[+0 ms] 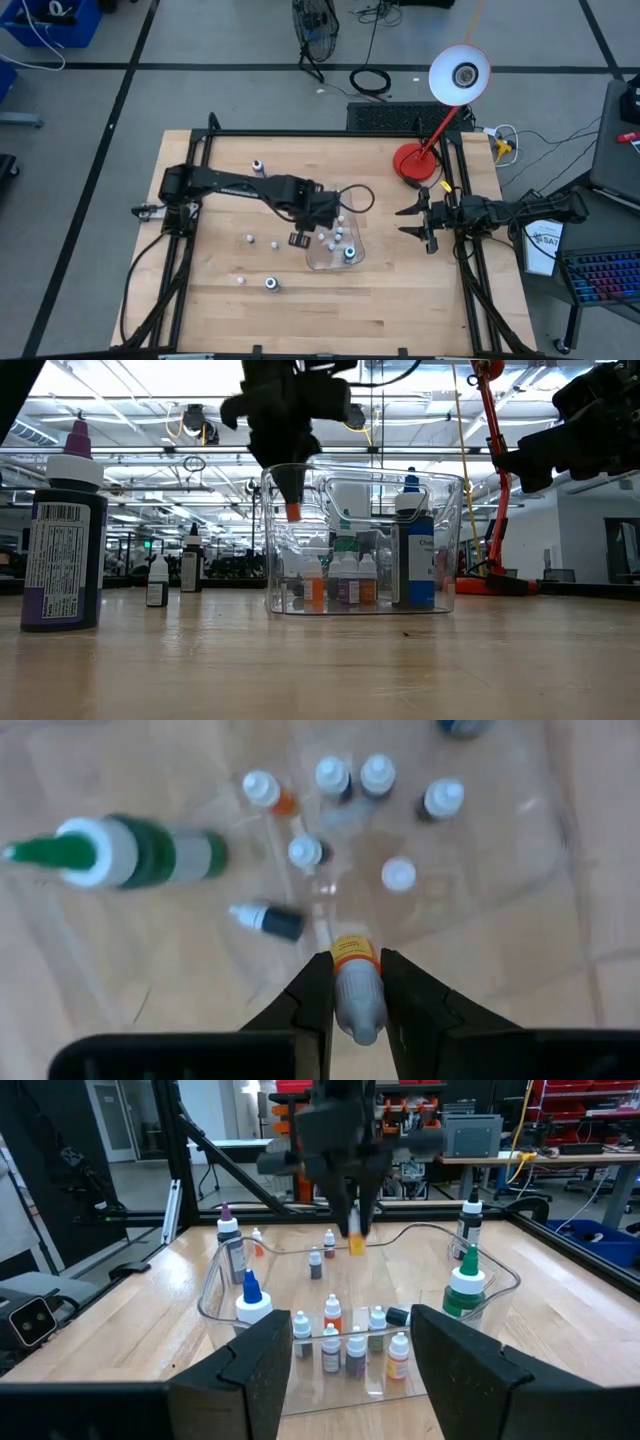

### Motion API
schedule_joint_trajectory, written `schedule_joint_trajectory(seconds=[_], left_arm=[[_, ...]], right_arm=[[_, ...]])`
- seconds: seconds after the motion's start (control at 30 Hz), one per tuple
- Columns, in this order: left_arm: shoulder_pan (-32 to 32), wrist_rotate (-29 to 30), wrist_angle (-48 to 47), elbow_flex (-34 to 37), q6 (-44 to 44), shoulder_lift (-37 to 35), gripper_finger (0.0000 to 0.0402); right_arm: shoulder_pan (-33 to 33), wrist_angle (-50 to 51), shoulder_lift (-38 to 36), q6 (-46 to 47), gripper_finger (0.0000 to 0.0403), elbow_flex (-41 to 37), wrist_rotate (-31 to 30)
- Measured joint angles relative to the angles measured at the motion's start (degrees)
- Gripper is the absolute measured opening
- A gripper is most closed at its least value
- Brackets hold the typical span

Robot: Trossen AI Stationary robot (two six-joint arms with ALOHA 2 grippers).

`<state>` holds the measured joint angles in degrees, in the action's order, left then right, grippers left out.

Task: Pick & Place food coloring
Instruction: Put the small yellow food coloring bottle into the transparent bin

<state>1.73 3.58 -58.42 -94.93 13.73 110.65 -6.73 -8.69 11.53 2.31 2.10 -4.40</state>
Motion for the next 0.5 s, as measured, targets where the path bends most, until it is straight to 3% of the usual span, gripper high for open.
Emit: schedule_joint_trajectory(seconds=[0.17, 0.5], left_arm=[[-0.66, -3.68, 6.67, 3.65, 0.27, -0.04, 0.0065], [-3.08, -3.75, 16.55, 11.91, -0.11, -0.13, 0.0065]], right_arm=[[-0.01, 0.00, 0.00, 0.00, 0.0192, 0.00, 0.00], [0.00, -0.01, 0.00, 0.00, 0.0192, 0.00, 0.00]])
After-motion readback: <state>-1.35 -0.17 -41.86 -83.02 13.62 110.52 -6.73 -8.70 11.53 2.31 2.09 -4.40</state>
